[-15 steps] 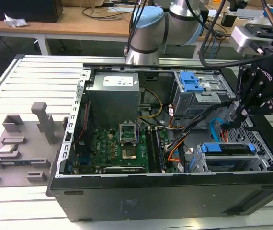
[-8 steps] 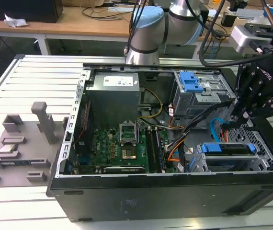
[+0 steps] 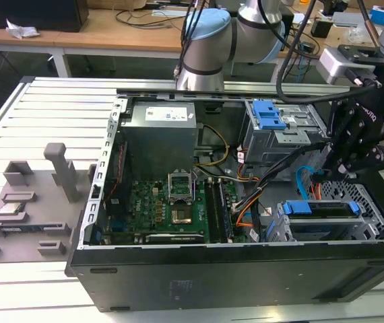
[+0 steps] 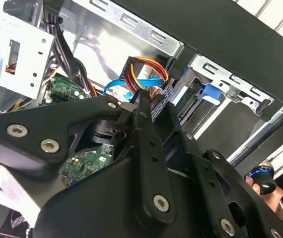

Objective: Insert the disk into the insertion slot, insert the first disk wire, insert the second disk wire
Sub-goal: 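Insert the first disk wire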

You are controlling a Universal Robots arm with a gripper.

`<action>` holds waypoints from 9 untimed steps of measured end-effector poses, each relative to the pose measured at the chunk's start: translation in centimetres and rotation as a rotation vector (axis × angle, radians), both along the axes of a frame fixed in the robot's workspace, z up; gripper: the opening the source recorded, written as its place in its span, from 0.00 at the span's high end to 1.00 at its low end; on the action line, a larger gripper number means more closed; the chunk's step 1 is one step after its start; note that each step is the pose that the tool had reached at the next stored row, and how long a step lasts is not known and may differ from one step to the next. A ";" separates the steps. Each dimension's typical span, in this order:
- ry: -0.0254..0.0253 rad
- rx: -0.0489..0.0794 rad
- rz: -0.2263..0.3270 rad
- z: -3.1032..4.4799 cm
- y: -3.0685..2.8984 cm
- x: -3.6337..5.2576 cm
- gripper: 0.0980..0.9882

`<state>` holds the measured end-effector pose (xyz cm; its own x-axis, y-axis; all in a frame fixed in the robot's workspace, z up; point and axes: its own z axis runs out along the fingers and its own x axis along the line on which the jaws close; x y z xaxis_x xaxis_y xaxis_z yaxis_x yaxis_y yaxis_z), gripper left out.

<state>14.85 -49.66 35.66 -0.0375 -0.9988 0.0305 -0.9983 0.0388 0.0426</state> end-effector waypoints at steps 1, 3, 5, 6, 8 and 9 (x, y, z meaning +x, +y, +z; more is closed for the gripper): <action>0.0000 -0.006 0.000 -0.03 0.00 0.00 0.77; 0.0000 -0.010 0.000 -0.03 -0.01 0.00 0.77; 0.0000 -0.010 0.000 -0.02 -0.01 0.00 0.77; 0.0000 -0.010 0.000 -0.03 0.00 -0.01 0.77; 0.0000 -0.011 0.000 -0.03 -0.01 -0.01 0.78; 0.0000 -0.011 0.000 -0.03 -0.01 -0.01 0.86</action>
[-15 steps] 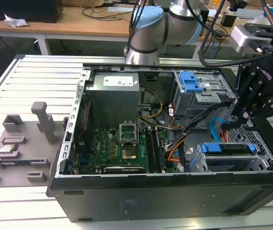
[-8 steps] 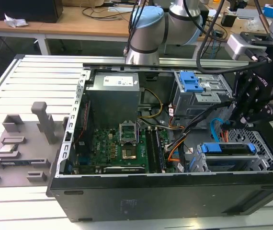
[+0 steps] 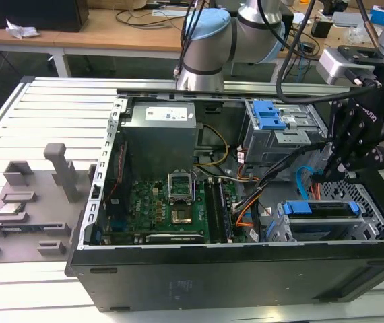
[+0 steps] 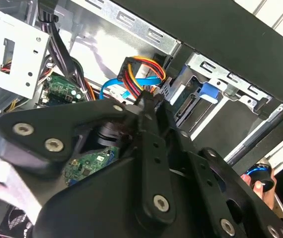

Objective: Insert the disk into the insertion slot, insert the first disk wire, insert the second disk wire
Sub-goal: 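Insert the first disk wire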

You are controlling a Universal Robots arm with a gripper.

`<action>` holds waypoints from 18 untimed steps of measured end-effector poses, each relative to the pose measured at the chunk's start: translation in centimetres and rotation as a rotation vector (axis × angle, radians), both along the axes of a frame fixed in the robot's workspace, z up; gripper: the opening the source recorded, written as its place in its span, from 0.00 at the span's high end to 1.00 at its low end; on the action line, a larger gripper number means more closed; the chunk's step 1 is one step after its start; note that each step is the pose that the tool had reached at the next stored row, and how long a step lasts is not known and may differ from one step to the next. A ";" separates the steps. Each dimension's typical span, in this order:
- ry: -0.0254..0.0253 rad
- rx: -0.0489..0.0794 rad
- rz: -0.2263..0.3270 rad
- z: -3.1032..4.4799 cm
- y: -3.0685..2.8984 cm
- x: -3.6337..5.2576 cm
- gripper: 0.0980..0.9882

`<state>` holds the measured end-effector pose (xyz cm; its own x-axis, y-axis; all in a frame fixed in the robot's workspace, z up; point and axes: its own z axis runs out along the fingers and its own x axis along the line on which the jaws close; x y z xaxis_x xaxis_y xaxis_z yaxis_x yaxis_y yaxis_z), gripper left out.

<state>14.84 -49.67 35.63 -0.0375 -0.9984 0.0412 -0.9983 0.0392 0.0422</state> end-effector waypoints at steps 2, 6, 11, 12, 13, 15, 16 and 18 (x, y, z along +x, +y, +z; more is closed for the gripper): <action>0.0000 0.000 0.000 0.00 0.00 0.00 0.93; 0.0000 -0.001 0.000 0.00 -0.25 0.00 0.93; 0.0000 -0.001 0.000 -0.28 -2.97 0.03 0.93; 0.0000 -0.001 0.000 -0.42 -3.06 0.07 0.93; 0.0001 -0.001 0.000 -0.53 -3.14 0.12 0.93; 0.0001 -0.001 0.000 -0.66 -3.25 0.20 0.93; 0.0001 -0.001 0.000 -0.75 -3.34 0.24 0.93; 0.0001 -0.001 0.000 -0.88 -3.42 0.29 0.93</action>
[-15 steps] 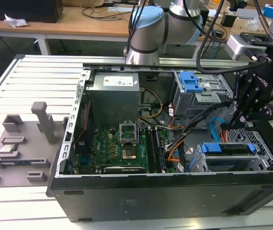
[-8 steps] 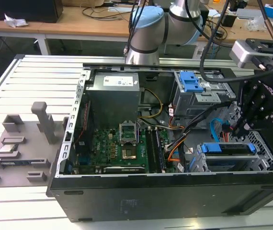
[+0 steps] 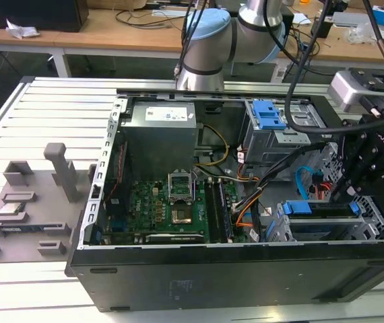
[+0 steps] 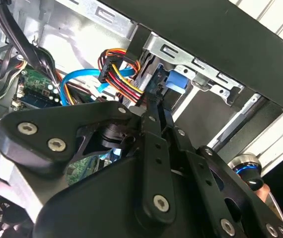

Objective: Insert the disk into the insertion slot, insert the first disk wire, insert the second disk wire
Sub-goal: 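Insert the first disk wire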

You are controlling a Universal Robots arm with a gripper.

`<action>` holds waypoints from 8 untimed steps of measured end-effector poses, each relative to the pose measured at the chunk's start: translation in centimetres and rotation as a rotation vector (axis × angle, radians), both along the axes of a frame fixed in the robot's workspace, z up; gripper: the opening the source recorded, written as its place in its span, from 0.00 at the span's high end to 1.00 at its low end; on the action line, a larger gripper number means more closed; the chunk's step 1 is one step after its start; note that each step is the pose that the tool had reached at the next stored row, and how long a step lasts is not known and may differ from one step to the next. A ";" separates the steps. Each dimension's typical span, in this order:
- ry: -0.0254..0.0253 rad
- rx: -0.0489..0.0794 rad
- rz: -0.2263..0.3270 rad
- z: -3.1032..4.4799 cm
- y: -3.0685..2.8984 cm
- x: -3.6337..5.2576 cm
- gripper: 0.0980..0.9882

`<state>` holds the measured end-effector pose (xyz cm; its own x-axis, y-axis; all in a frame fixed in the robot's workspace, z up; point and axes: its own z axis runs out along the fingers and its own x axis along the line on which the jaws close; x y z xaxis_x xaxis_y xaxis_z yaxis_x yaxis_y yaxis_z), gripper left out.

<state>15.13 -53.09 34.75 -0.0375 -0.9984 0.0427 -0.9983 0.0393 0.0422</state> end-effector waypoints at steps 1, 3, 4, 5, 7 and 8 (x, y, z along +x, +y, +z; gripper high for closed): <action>0.0000 0.000 0.000 -0.06 -0.01 0.00 0.93; 0.0000 0.000 0.000 -0.23 -0.01 0.01 0.93; 0.0000 0.000 0.000 -0.30 -0.01 0.01 0.93; 0.0000 0.000 0.000 -0.39 -0.02 0.02 0.93; 0.0000 0.000 0.000 -0.47 -0.02 0.06 0.93; 0.0000 0.000 0.000 -0.58 -0.02 0.09 0.93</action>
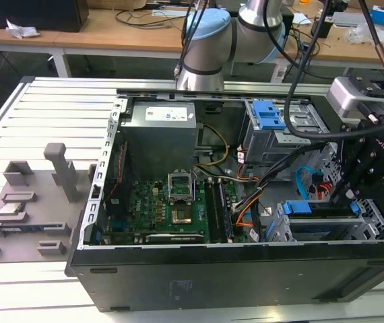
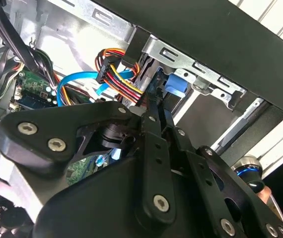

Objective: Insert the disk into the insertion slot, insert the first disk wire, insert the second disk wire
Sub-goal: 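Insert the first disk wire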

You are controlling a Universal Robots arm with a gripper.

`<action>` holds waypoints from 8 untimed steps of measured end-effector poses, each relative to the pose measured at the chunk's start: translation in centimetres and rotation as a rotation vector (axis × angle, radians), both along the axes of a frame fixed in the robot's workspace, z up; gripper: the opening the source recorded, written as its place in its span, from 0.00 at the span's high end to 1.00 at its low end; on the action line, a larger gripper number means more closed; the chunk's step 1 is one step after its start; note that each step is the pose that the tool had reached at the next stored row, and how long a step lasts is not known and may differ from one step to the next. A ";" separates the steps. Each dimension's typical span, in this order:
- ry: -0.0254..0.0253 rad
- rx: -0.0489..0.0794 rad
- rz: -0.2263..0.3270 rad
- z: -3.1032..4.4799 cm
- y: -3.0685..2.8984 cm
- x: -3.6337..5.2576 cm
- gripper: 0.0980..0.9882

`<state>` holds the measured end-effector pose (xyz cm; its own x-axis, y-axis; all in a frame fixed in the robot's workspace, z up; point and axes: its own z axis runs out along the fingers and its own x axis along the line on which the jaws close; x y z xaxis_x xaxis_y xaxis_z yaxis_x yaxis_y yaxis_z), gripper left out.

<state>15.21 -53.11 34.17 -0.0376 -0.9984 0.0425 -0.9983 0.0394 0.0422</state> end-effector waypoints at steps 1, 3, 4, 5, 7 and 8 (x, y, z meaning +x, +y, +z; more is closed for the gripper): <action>0.0000 0.000 0.000 -0.10 -0.01 0.00 0.93; 0.0000 0.000 0.000 -0.32 -0.02 0.01 0.93; 0.0000 -0.001 0.000 -0.43 -0.02 0.01 0.93; 0.0000 -0.001 0.000 -0.44 -0.03 0.01 0.93; 0.0000 -0.002 0.000 -0.46 -0.03 0.01 0.93; 0.0001 -0.002 0.000 -0.49 -0.02 0.01 0.93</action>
